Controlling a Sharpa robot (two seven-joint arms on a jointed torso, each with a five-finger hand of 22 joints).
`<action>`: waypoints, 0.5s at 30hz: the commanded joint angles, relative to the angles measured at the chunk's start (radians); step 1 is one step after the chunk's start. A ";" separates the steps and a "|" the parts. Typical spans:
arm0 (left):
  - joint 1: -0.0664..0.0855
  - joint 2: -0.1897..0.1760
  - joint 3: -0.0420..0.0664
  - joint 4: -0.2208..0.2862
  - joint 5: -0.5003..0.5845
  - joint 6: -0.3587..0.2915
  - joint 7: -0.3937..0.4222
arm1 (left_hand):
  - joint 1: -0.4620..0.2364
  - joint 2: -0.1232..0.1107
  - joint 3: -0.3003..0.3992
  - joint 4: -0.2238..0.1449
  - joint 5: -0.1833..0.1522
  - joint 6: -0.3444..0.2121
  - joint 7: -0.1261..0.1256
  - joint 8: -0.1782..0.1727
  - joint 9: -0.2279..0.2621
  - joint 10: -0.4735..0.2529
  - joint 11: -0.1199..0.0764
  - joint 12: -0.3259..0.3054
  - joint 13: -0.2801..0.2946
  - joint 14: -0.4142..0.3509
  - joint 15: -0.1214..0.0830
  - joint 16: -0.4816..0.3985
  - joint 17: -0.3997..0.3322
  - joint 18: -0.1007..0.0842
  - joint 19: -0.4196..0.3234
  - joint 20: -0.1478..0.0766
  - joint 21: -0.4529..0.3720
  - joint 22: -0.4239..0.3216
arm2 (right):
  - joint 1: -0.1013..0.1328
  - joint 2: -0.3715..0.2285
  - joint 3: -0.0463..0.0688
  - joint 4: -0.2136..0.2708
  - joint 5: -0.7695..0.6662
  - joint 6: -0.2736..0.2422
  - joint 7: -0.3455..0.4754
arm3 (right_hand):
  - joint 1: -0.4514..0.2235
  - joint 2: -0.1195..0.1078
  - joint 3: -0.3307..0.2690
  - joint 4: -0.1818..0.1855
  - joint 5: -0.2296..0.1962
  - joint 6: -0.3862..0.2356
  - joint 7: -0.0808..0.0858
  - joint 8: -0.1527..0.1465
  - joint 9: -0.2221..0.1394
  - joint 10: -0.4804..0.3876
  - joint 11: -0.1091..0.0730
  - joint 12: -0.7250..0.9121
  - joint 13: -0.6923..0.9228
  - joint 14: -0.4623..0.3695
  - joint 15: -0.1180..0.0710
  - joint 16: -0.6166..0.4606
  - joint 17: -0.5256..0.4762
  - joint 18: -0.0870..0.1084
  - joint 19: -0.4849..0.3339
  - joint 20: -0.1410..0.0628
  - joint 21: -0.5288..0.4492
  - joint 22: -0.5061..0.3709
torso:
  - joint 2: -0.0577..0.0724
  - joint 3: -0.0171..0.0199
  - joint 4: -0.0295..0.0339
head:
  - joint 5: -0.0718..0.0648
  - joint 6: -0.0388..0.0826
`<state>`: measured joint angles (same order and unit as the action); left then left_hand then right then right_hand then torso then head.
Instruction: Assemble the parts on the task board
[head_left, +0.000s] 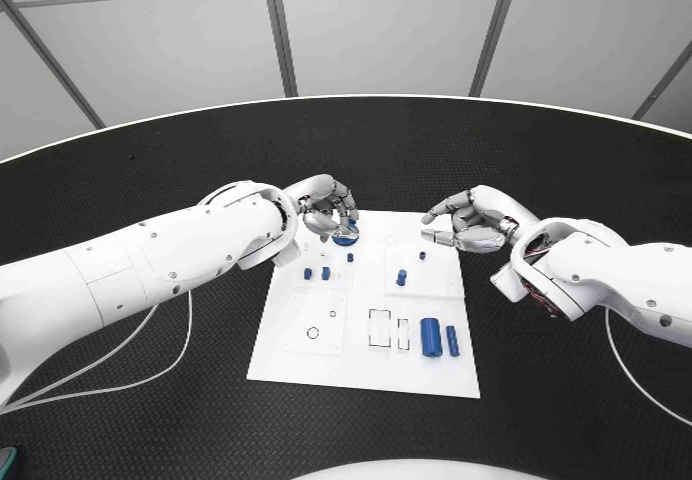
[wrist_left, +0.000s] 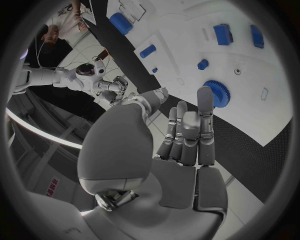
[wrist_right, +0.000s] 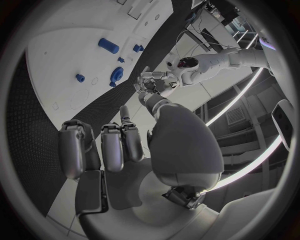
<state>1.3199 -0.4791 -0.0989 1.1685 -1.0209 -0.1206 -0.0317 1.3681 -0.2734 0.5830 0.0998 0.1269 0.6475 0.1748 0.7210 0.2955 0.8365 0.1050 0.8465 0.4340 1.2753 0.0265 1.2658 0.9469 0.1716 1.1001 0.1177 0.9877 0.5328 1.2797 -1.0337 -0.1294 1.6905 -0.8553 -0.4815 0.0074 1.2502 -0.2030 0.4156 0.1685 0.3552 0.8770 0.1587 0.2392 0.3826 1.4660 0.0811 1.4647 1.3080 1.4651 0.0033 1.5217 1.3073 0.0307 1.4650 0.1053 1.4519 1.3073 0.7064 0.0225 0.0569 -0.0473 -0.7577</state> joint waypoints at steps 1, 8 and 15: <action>-0.005 0.010 0.000 -0.008 -0.058 0.009 0.008 | 0.010 -0.003 0.014 -0.020 0.003 0.020 -0.004 -0.018 -0.017 0.002 -0.009 -0.019 -0.025 -0.018 -0.002 -0.001 -0.020 0.014 -0.011 -0.005 0.006 0.004 | 0.000 0.000 0.000 0.001 0.000 0.000 0.001 | -0.004 0.003 0.003 -0.002 0.003 -0.005 0.000 0.005 -0.001 0.017 -0.010 -0.005 0.161 0.071 -0.008 -0.005 0.108 0.014 0.019 -0.008 -0.005 0.070 | 0.000 -0.0009 0.0003 | -0.004 0.000; -0.014 0.024 -0.010 -0.025 -0.157 0.006 0.018 | 0.003 -0.011 0.015 -0.034 -0.002 0.039 -0.008 -0.036 -0.033 0.005 -0.010 -0.038 -0.049 -0.028 -0.004 0.002 -0.034 0.013 -0.019 -0.006 0.010 0.007 | 0.000 -0.002 0.000 0.003 0.000 -0.001 0.002 | -0.004 0.003 0.003 -0.002 0.003 -0.005 0.000 0.005 -0.001 0.017 -0.010 -0.005 0.161 0.071 -0.008 -0.005 0.108 0.014 0.019 -0.008 -0.005 0.070 | -0.001 -0.0008 0.0020 | -0.008 0.002; -0.019 0.039 -0.015 -0.049 -0.209 0.015 0.016 | -0.007 -0.015 0.006 -0.040 -0.002 0.042 -0.006 -0.046 -0.041 -0.001 -0.007 -0.048 -0.062 -0.039 -0.001 -0.002 -0.051 0.013 -0.024 -0.005 0.011 0.008 | 0.000 -0.003 0.000 0.005 0.000 -0.002 0.003 | -0.004 0.004 0.003 -0.002 0.004 -0.005 0.000 0.006 -0.001 0.015 -0.010 -0.007 0.158 0.071 -0.008 -0.005 0.108 0.015 0.018 -0.008 -0.007 0.067 | -0.001 0.0002 0.0004 | -0.009 0.001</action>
<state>1.3011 -0.4411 -0.1141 1.1207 -1.2273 -0.1064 -0.0154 1.3645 -0.2846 0.5890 0.0634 0.1269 0.6848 0.1659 0.6786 0.2543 0.8399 0.1015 0.8015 0.3726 1.2415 0.0253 1.2657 0.8966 0.1713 1.0832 0.1135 0.9916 0.5400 1.2797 -1.0363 -0.1294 1.6955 -0.8553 -0.4837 0.0105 1.2502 -0.2030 0.4156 0.1685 0.3552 0.8770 0.1587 0.2392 0.3827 1.4660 0.0812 1.4608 1.3078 1.4651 0.0033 1.5217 1.3073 0.0307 1.4651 0.1053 1.4481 1.3073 0.7061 0.0220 0.0580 -0.0558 -0.7562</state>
